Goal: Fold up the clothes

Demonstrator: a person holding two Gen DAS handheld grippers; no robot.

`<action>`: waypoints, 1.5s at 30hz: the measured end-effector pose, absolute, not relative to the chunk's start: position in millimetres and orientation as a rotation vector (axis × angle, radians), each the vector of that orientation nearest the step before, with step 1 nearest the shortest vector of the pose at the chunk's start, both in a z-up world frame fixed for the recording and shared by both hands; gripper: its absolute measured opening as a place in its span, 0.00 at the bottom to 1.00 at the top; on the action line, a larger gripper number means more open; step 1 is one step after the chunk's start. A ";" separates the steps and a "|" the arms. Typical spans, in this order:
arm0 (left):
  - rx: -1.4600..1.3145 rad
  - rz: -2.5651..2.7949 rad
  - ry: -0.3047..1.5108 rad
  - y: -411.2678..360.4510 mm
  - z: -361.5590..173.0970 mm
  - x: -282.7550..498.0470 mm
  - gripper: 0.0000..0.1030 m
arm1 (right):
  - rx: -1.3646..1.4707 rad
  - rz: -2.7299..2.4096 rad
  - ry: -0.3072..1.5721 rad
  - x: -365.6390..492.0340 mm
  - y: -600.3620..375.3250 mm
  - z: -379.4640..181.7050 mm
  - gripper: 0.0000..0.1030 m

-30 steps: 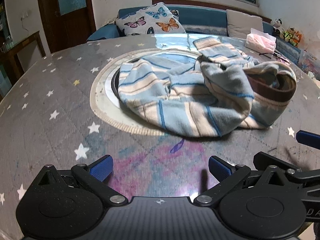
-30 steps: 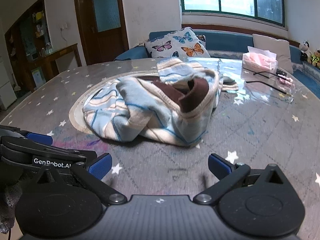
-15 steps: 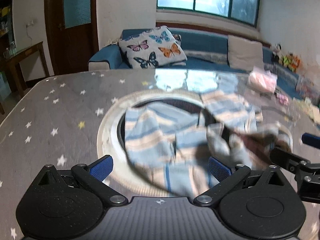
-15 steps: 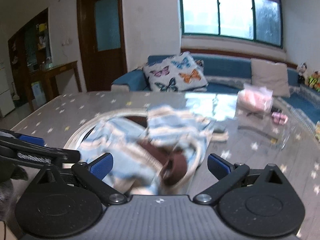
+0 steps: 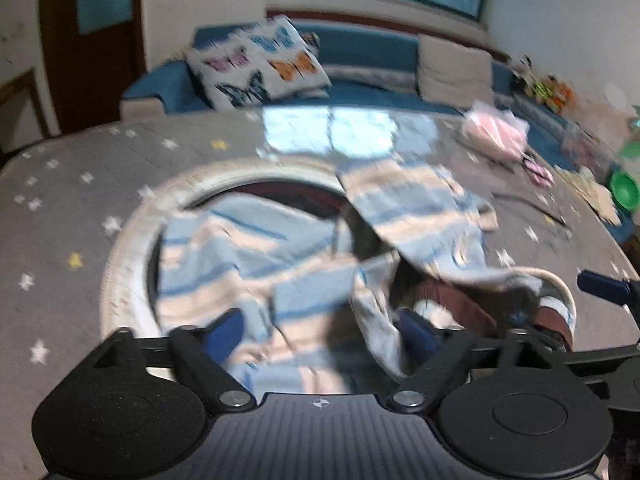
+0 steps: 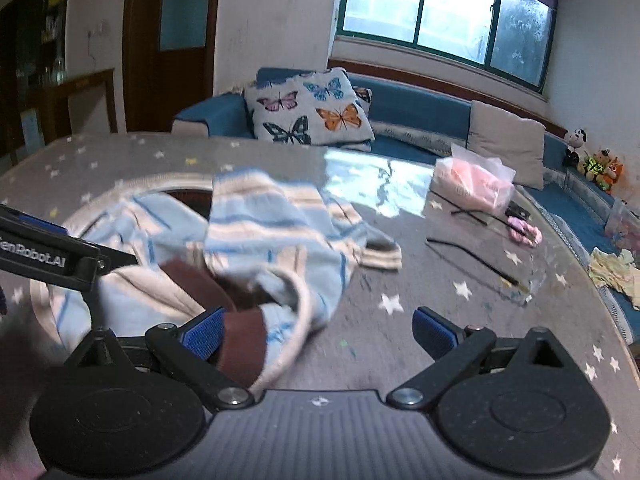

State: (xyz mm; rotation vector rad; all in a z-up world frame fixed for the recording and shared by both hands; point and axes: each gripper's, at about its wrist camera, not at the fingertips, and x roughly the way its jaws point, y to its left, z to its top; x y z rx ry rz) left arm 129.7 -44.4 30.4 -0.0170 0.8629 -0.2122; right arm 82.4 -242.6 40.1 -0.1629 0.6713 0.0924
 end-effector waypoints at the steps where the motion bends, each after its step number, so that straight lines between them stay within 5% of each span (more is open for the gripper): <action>1: -0.025 -0.233 0.875 -43.7 27.5 127.3 0.50 | -0.167 0.089 0.679 80.1 -244.6 37.7 0.97; 2: -0.037 -0.257 0.885 -42.1 25.5 123.9 0.35 | -0.170 0.086 0.688 78.1 -246.9 35.2 0.97; 5: -0.066 -0.305 0.898 -34.9 20.5 109.8 0.13 | -0.188 0.080 0.715 71.1 -251.5 28.2 0.97; 15: -0.064 -0.328 0.898 -9.2 11.9 48.4 0.05 | -0.207 0.149 0.641 44.9 -247.2 54.8 0.97; 19: -0.088 -0.316 0.922 5.7 6.1 34.6 0.05 | -0.238 0.222 0.607 60.7 -228.3 68.6 0.97; 29: -0.093 -0.256 0.936 34.3 6.0 25.8 0.06 | -0.421 0.253 0.656 119.8 -172.7 40.8 0.79; 33: -0.094 -0.245 0.897 36.4 15.7 28.1 0.12 | -0.433 0.223 0.678 130.8 -176.2 29.5 0.48; 35: -0.095 -0.241 0.873 33.9 20.8 33.5 0.38 | -0.412 0.211 0.687 132.7 -183.4 27.6 0.33; 38: -0.081 -0.229 0.848 24.7 24.6 46.2 0.52 | -0.351 0.164 0.667 126.9 -205.4 34.6 0.11; 45: -0.074 -0.242 0.874 4.4 10.1 76.2 0.50 | -0.160 0.002 0.637 98.7 -280.3 48.6 0.05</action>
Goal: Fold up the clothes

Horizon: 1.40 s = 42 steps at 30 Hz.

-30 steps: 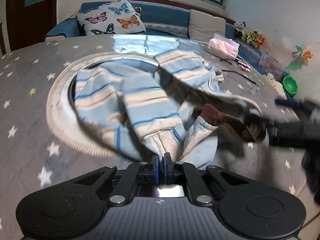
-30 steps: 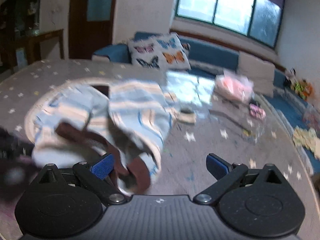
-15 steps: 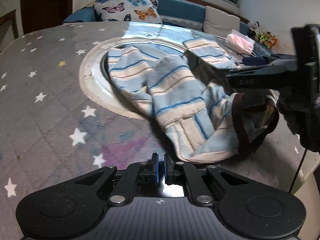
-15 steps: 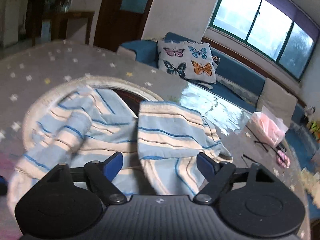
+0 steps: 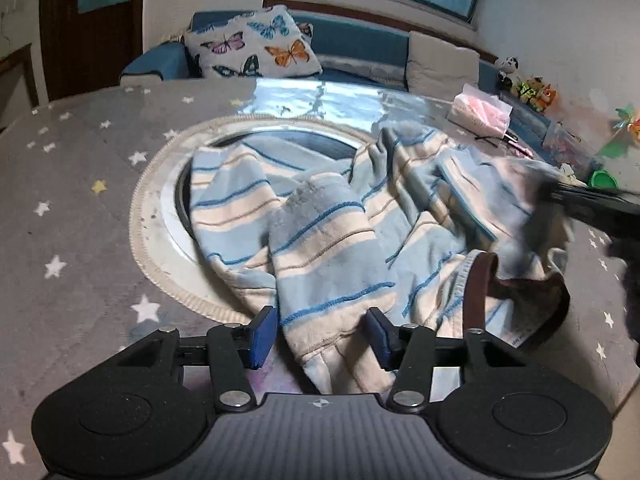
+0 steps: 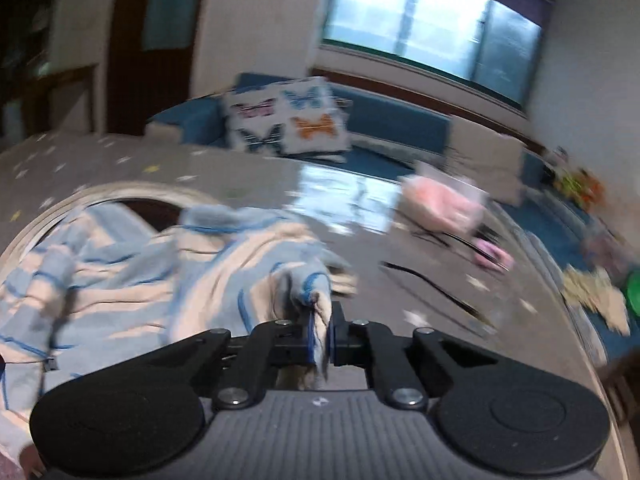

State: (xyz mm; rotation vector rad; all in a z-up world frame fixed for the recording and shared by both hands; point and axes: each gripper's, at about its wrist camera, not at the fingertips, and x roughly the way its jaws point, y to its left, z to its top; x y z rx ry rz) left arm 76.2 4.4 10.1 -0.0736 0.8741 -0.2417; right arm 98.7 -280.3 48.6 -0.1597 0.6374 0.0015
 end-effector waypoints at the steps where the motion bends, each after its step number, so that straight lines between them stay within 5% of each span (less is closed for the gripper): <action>1: -0.076 -0.241 0.881 3.2 7.0 79.0 0.44 | -0.131 -0.020 0.641 93.7 -291.7 49.2 0.05; 7: -0.071 -0.260 0.879 5.3 1.7 78.7 0.08 | -0.009 -0.099 0.732 62.1 -337.7 28.0 0.06; 10: -0.075 -0.245 0.865 16.6 6.0 71.1 0.06 | 0.025 -0.104 0.784 46.4 -350.5 16.5 0.07; 17: -0.068 -0.174 0.864 55.7 14.1 44.8 0.05 | -0.027 -0.100 0.796 9.4 -354.9 14.8 0.42; 26: -0.078 -0.112 0.865 78.4 18.6 21.6 0.05 | -0.160 0.051 0.671 5.3 -307.3 39.8 0.48; 32: -0.078 -0.091 0.856 84.8 23.5 15.6 0.05 | -0.204 0.222 0.732 23.2 -261.6 19.2 0.45; 35: -0.077 -0.078 0.855 87.9 25.4 12.4 0.05 | -0.214 0.240 0.761 30.1 -250.1 8.3 0.32; 38: -0.080 -0.067 0.864 91.4 23.7 9.9 0.05 | -0.199 0.227 0.758 28.6 -253.3 10.2 0.06; 42: -0.083 -0.051 0.879 96.5 20.4 6.7 0.05 | -0.197 0.148 0.721 20.3 -271.7 19.3 0.04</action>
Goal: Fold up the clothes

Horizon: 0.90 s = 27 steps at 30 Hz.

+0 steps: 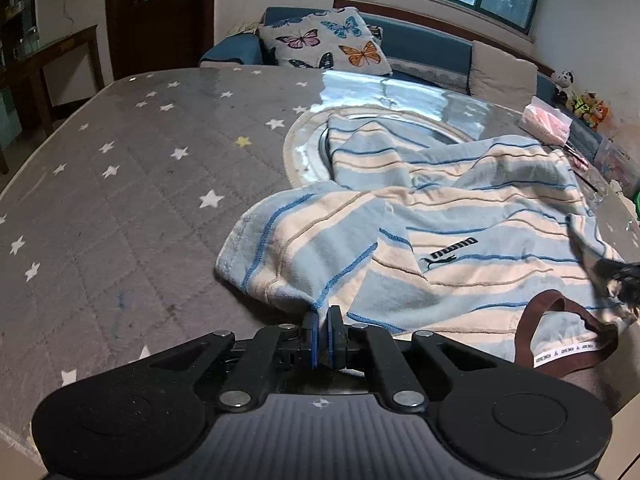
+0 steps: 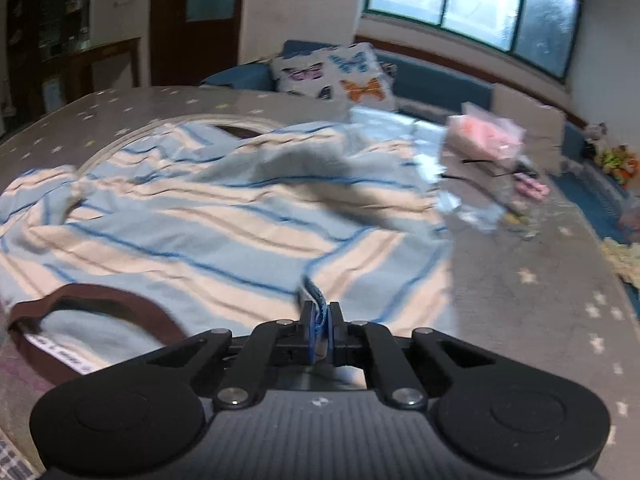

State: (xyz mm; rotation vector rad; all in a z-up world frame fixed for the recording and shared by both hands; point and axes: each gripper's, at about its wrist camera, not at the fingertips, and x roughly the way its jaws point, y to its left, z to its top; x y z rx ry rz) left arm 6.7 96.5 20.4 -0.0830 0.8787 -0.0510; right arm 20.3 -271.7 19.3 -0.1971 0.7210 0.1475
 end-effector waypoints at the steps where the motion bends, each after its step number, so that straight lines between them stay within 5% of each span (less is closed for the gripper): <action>1: -0.083 -0.049 0.882 97.4 19.8 6.2 0.05 | -0.192 0.121 0.712 17.8 -279.0 21.7 0.04; 9: -0.059 -0.038 0.893 103.7 25.5 6.8 0.12 | -0.123 -0.149 0.715 7.7 -357.2 40.9 0.05; 14: -0.021 0.004 0.845 109.2 44.3 12.6 0.38 | -0.049 -0.169 0.710 17.5 -386.3 53.8 0.09; 27: -0.003 -0.002 0.799 84.4 60.9 100.3 0.40 | 0.073 0.063 0.710 108.8 -363.2 74.5 0.20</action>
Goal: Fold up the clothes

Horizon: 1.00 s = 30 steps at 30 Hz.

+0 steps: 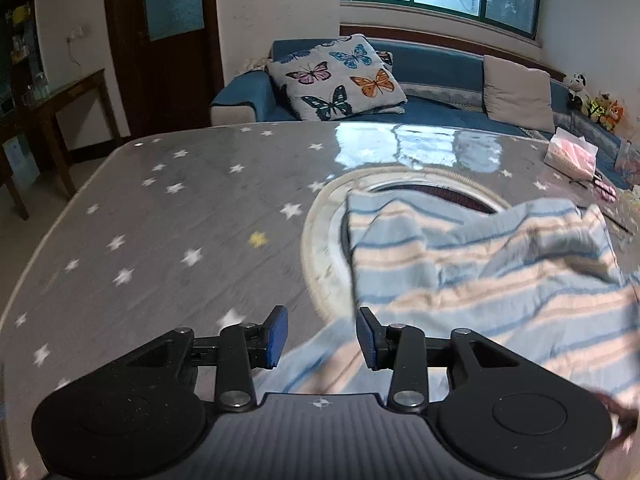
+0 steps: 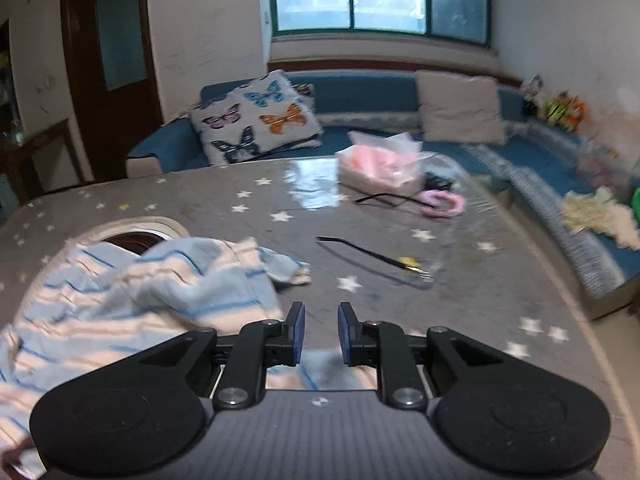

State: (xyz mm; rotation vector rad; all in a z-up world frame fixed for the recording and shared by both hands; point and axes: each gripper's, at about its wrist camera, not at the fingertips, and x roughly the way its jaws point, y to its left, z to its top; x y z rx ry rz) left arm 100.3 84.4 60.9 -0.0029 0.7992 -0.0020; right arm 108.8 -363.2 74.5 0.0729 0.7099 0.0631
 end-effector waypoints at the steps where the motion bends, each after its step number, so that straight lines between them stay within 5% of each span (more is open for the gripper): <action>1: -0.009 -0.013 0.804 80.8 59.7 112.0 0.40 | 0.087 0.074 0.721 117.6 -361.9 72.2 0.21; 20: 0.036 0.034 0.859 41.6 9.3 273.4 0.41 | 0.091 0.179 0.778 221.9 -338.5 44.6 0.29; 30: 0.064 0.001 0.862 32.1 0.5 279.3 0.41 | 0.020 0.357 0.901 177.7 -326.5 15.9 0.15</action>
